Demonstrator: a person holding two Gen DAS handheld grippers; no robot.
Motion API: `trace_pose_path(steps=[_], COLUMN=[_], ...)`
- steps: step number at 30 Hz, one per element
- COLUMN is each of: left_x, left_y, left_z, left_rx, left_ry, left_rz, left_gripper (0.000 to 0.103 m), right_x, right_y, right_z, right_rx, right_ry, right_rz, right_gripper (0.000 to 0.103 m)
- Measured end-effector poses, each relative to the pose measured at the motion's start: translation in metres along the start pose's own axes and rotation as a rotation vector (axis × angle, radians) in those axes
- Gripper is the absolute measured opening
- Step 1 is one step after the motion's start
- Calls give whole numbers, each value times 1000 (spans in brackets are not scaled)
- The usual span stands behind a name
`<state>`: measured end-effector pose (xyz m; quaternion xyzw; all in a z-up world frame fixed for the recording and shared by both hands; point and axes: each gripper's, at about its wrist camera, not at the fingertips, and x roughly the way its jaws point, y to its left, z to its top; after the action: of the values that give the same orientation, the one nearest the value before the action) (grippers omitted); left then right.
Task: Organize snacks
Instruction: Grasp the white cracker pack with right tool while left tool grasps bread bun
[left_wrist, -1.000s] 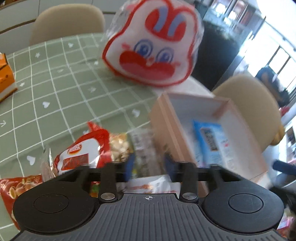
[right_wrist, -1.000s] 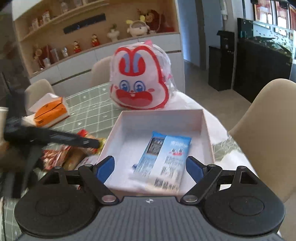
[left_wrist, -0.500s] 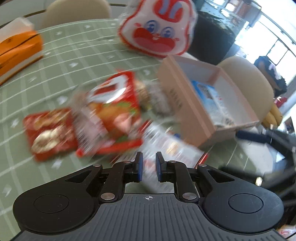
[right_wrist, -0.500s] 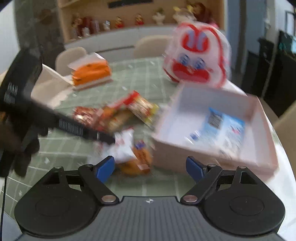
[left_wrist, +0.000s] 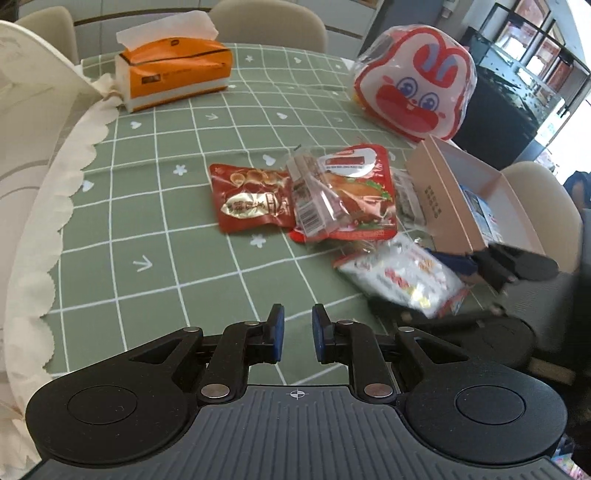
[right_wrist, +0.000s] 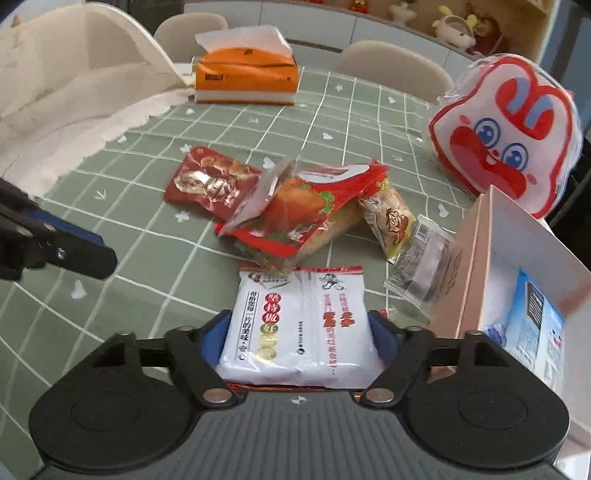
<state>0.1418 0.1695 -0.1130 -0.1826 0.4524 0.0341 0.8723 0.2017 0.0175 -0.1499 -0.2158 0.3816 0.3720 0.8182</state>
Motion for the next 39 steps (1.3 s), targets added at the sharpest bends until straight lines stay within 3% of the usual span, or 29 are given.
trace_pose_path(steps=[4,8,13,15,20,24,27,29,34,36,39], left_x=[3,9,21,26,49,81,108,116,95,82,55], left_y=[-8,-26,-48,-59,-100,-127,-142,-146,-152,-151,-139], left_z=[1,1,1,3,15,35,45,41,5,-12,-25], left_rx=[3,29,58,68,79,104,196,254,486,571,530], left_ry=[2,3,6,-6,-28,-56,-11,17,13,-11,-61], left_rz=[-28,-71,-122,-158,-230,-163,-76,-62,-112,-91,-10], left_gripper=[19,19,19,19,19,19,19,20,21,24,26], right_x=[-31,-54,-83,-93,-101,-108,-112,-115,-104,-96,-87], right_y=[12,18,-6,-16,-34,-47,-60,-67,-87,-95,-103], right_z=[-23,-54,-83,-88,-103,-120,-128,-134,-150,-156,-161], right_rx=[14,51,214,241,242,240,275,290,342,382,414], right_ry=[7,20,-34,-64,-61,-61,-65,-70,-54,-40,-31], right_rz=[55,41,164,143,-3,-73,-84,-87,-86,-65,-36], right_gripper=[76,76,77,86,86,86,86,86,86,86,87])
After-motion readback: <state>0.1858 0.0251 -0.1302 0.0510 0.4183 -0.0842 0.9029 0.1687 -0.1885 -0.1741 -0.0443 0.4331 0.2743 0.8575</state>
